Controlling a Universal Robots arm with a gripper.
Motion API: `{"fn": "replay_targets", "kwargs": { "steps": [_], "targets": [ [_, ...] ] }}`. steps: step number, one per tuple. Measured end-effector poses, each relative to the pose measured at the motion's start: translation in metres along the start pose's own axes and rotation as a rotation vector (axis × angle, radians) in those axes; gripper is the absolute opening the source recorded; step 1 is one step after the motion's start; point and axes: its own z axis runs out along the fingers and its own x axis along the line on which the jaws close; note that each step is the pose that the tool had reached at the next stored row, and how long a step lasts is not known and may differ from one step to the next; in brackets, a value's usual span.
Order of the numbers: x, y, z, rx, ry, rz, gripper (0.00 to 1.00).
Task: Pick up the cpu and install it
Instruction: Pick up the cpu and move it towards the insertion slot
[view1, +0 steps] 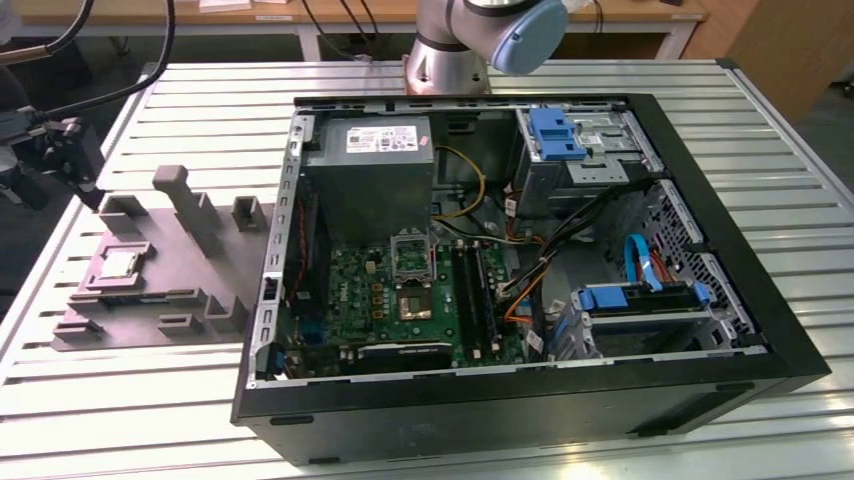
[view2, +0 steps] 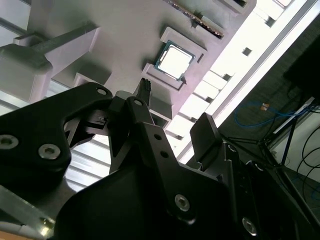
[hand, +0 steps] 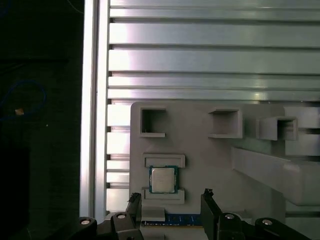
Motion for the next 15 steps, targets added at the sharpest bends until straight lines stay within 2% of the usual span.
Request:
{"fn": "replay_targets", "kwargs": {
  "steps": [15],
  "targets": [
    [0.0007,-0.0006,0.0131,0.0,-0.0005,0.011,0.59]
  ]
}}
